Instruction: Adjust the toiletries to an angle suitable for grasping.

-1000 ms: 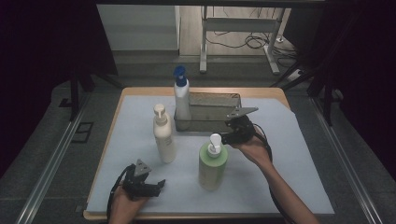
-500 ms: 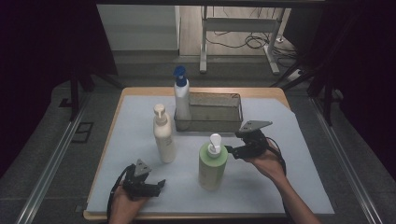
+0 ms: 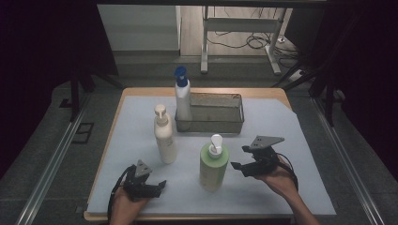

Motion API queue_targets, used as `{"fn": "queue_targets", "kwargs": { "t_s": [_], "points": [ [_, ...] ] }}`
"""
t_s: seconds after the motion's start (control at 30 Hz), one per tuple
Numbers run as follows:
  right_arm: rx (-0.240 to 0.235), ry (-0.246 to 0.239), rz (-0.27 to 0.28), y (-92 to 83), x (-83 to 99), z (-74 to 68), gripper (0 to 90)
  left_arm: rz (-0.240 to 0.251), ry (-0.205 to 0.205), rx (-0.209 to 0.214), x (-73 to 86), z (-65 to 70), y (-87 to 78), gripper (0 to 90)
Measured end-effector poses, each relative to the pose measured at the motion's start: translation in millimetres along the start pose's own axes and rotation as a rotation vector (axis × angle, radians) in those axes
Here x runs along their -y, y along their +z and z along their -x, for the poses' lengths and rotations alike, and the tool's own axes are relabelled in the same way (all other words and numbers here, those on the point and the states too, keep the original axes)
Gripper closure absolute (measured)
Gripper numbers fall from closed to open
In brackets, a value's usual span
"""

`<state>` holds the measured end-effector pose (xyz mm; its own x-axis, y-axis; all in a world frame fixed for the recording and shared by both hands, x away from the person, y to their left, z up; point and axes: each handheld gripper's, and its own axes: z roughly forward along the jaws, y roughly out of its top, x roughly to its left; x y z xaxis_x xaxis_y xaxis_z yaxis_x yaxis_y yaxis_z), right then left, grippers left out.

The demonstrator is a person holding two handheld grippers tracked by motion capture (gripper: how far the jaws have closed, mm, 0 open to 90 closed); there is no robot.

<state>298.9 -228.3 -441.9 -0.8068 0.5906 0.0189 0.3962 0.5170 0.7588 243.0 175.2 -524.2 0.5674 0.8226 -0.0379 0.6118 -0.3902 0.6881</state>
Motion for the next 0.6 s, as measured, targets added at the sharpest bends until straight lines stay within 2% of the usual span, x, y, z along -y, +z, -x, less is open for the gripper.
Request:
{"fn": "queue_targets", "kwargs": {
  "t_s": [0.33,0.6],
  "points": [
    [-0.06,-0.034,-0.005,-6.8,4.9,-21.6,19.0,0.0,0.0,0.0,0.0,0.0,0.0,12.0],
    [-0.103,-0.078,-0.004,-4.3,-4.1,-42.4,14.0,0.0,0.001,-0.001,0.1,0.0,0.0,12.1]
  ]
}}
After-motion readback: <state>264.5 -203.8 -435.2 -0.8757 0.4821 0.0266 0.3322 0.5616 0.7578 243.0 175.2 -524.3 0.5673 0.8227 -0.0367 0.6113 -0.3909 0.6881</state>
